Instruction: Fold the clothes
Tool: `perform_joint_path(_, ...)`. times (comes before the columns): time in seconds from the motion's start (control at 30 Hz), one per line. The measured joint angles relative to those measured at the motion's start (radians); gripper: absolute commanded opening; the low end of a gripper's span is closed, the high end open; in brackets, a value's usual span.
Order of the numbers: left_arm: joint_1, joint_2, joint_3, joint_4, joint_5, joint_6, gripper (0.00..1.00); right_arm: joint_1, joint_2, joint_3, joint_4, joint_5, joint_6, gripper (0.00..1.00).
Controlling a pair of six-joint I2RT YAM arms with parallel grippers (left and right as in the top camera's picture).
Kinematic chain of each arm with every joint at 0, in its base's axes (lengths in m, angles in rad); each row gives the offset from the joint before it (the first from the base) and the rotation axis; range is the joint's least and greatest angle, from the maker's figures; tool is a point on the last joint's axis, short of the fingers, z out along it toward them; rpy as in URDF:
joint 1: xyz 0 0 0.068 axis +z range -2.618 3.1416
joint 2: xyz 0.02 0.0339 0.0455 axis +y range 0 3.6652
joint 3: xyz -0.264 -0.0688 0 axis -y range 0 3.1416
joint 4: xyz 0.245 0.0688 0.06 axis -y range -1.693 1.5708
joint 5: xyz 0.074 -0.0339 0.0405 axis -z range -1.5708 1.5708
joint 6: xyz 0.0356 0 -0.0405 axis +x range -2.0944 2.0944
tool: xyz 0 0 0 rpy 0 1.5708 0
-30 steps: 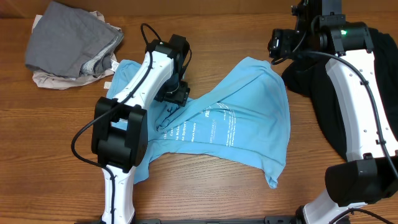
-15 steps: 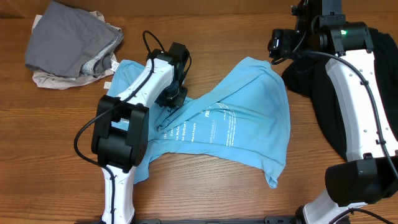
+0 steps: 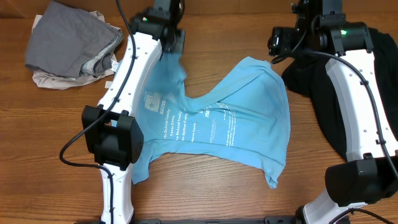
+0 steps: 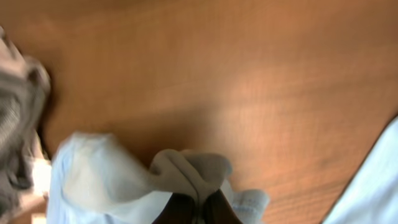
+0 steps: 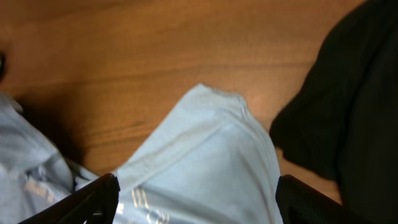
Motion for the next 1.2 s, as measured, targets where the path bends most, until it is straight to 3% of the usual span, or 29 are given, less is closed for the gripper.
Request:
perform_joint_path(0.2,0.037,0.0,0.006,0.203,-0.018,-0.009,0.04,0.0,0.001,-0.041,0.213,0.029,-0.005,0.85)
perform_joint_path(0.37,0.098,0.0,0.006,0.336,-0.018,-0.032,0.04,0.0,0.05,-0.047,0.261,0.049,-0.019,0.85)
perform_joint_path(0.77,0.142,0.0,0.006,0.222,-0.014,-0.039,0.04,-0.031,0.291,-0.05,0.331,0.042,-0.03,0.84)
perform_joint_path(0.97,0.138,0.0,0.006,0.156,-0.014,-0.039,0.04,-0.034,0.404,-0.05,0.34,0.034,-0.041,0.76)
perform_joint_path(1.2,0.138,0.0,0.006,0.1,-0.014,-0.039,0.04,-0.034,0.514,-0.053,0.369,0.034,-0.044,0.75)
